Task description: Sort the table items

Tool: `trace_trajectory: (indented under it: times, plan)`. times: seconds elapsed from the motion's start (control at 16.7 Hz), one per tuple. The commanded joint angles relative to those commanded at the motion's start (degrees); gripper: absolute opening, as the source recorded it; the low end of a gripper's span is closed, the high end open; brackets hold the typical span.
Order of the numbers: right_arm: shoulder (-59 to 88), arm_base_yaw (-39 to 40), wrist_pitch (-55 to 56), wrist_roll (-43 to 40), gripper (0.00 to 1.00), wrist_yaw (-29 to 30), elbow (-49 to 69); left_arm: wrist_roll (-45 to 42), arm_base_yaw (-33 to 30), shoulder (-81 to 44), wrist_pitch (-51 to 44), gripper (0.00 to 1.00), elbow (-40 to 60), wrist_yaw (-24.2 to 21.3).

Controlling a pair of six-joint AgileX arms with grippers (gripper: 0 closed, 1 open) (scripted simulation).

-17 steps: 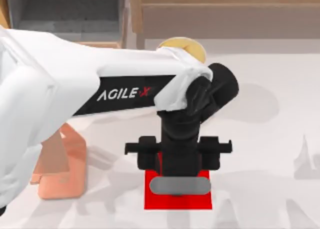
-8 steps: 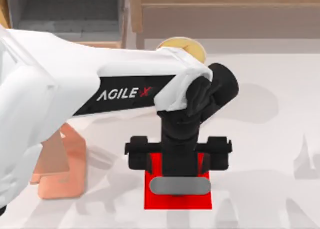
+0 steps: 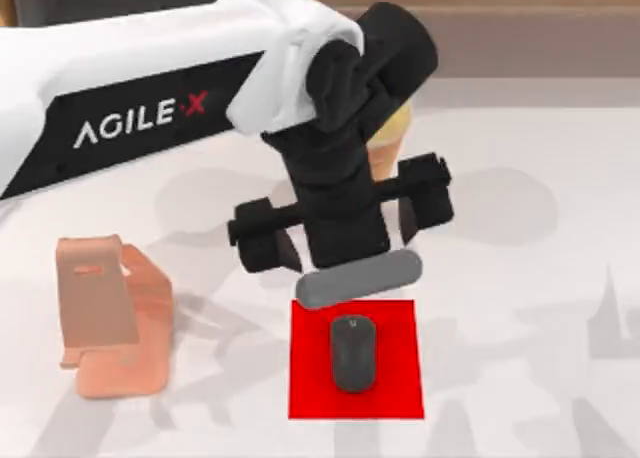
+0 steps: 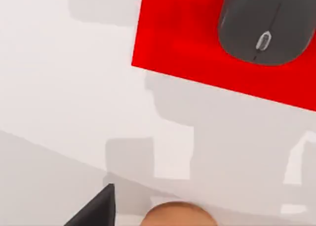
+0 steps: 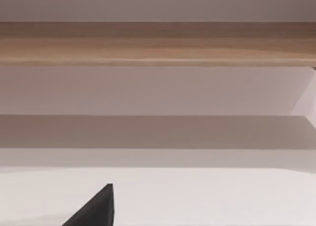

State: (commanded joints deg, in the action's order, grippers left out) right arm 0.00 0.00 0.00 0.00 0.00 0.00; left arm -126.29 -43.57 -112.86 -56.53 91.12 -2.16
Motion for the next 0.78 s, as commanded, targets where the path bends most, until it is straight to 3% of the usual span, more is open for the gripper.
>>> trace_trajectory:
  times: [0.24,0.78]
  plan:
    - [0.00,0.00,0.00,0.00,1.00,0.00,0.00,13.94,10.19,5.85,-1.48,1.00,4.00,-1.24]
    - [0.00,0.00,0.00,0.00,1.00,0.00,0.00,60.71,41.46,0.21,-5.71,1.00,8.55,-0.24]
